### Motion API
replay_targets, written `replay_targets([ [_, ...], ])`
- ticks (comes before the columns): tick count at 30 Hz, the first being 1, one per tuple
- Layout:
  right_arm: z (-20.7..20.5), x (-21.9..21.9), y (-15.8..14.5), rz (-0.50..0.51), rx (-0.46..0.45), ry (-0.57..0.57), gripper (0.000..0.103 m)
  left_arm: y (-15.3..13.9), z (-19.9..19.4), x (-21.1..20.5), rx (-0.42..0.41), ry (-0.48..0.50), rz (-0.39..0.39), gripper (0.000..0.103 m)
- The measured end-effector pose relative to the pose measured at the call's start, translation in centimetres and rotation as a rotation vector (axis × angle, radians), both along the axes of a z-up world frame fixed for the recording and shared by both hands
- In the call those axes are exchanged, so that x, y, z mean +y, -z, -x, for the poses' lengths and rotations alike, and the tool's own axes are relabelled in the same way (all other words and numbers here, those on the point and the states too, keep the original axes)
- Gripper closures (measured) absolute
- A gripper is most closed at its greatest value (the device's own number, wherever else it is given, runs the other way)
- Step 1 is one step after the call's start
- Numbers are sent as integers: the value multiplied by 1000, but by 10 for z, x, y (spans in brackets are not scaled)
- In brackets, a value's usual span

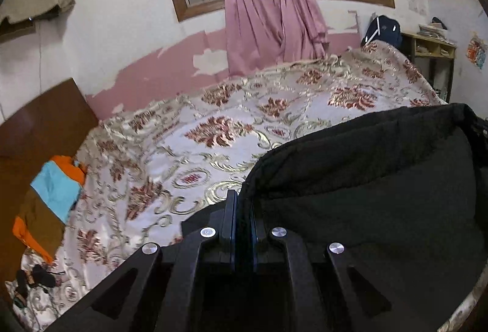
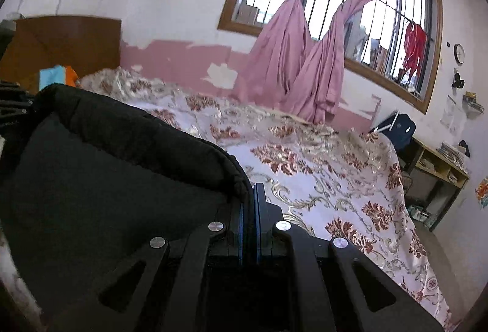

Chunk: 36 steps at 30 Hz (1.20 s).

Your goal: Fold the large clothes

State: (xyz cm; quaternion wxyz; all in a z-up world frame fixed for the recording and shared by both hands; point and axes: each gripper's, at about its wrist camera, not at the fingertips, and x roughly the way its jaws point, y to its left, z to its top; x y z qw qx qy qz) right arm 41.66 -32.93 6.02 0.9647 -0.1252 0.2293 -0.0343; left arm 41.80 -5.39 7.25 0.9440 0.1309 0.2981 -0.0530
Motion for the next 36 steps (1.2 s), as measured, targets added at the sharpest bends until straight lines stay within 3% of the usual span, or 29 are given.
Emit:
replay_targets([
  [5, -35, 2, 27, 27, 61, 11, 98, 27, -32, -2, 59, 2, 34, 96],
  [9, -53, 3, 47, 36, 87, 26, 98, 42, -46, -5, 77, 10, 13, 95],
  [19, -65, 2, 61, 31, 121, 27, 98, 47, -61, 0, 128, 27, 57, 91],
  [22, -60, -1, 55, -20, 115, -9, 93, 39, -58, 8, 138, 31, 130, 88],
  [24, -55, -6, 50, -89, 104, -45, 83, 31, -54, 16, 116, 37, 190, 81],
  [25, -51, -10, 47, -138, 95, -73, 66, 27, -52, 19, 106, 35, 208, 77],
  [26, -48, -11, 44, -174, 89, -95, 42, 22, -49, 21, 92, 33, 226, 63],
  [27, -43, -13, 39, -211, 75, -123, 35, 15, -46, 24, 70, 25, 246, 35],
  [29, -34, -10, 32, -207, 52, -136, 33, 6, -38, 30, 18, 4, 273, 16],
  [31, -26, -6, 28, -179, 36, -144, 32, -5, -28, 34, -29, -1, 300, 16],
  [34, -9, -1, 18, -153, 10, -162, 16, -12, -14, 35, -31, 23, 321, 15],
  [36, 6, 0, 12, -156, 3, -191, 13, -12, 1, 32, -29, 61, 316, 14],
])
